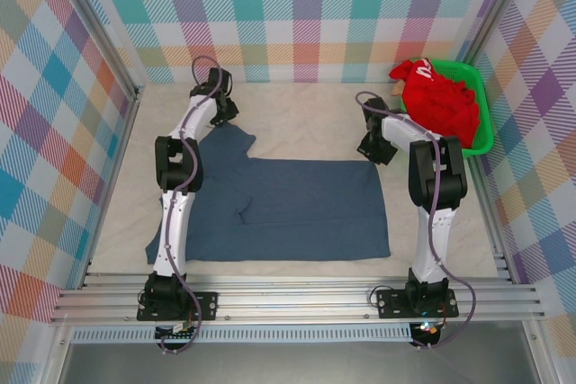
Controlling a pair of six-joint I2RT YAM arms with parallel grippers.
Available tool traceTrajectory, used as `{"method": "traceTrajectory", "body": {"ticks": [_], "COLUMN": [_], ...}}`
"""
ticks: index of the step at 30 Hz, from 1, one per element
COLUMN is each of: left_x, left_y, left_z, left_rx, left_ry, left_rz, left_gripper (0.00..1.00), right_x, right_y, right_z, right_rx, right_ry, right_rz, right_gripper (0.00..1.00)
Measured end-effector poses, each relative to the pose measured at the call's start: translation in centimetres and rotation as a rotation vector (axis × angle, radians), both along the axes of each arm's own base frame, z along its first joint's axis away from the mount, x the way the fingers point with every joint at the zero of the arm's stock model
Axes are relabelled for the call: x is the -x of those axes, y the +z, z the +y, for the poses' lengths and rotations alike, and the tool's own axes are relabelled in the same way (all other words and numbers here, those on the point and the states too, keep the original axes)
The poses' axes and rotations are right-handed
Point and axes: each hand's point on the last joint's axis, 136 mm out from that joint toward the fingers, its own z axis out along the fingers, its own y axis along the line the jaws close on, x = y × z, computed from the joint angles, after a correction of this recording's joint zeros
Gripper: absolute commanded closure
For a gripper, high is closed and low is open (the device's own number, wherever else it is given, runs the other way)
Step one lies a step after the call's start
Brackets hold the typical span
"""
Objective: Fold and stack the t-shirts
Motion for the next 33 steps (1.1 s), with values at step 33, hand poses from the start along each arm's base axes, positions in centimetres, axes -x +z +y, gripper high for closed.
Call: {"method": "traceTrajectory", "body": {"ticks": [33], "left_x": [3.4], "left_y": [-0.4], "left_z": [2.0], "left_rx": [-0.162], "left_ry": [0.076], "left_rz": [0.132], "left_gripper": [0.96], "right_x": [0.1], "right_y": [-0.1], "right_z": [0.1], "right_rx": [-0.005], "right_ry": [0.001], "right_rz": [-0.001], "right_gripper": [1.0]}}
